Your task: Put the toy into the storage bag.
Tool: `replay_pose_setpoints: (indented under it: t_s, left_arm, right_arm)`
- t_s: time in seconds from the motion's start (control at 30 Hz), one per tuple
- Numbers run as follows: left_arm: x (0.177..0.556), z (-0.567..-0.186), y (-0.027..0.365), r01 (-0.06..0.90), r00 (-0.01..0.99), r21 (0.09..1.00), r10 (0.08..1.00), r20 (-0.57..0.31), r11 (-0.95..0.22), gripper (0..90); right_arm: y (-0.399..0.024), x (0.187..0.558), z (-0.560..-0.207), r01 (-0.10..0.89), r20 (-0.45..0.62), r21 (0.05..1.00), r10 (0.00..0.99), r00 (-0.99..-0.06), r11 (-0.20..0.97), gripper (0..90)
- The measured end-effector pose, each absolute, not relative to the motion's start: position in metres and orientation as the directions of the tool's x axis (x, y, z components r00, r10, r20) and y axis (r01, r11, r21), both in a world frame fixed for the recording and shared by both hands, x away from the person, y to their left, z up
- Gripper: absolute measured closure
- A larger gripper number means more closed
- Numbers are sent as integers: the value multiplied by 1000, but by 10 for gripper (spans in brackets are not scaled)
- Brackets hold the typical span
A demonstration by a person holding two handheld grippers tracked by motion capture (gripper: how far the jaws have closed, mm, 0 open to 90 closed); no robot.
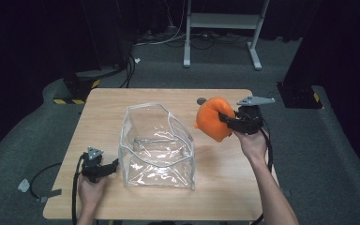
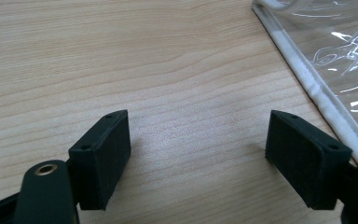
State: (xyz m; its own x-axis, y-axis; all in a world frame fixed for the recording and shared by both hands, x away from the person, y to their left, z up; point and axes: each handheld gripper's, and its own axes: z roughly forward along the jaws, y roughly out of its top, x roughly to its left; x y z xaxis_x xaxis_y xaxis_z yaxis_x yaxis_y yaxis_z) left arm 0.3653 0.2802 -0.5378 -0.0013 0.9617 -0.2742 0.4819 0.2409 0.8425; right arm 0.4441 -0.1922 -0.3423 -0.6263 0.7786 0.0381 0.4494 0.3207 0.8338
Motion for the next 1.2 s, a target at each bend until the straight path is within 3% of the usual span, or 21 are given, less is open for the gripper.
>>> replay_pose_setpoints:
  t_s: [1.2]
  left_arm:
    - [365,-538,280,479,-3,843,961,-277,244,221]
  right_arm:
    - [-172,413,-288,355,17,866,689,-725,353,636]
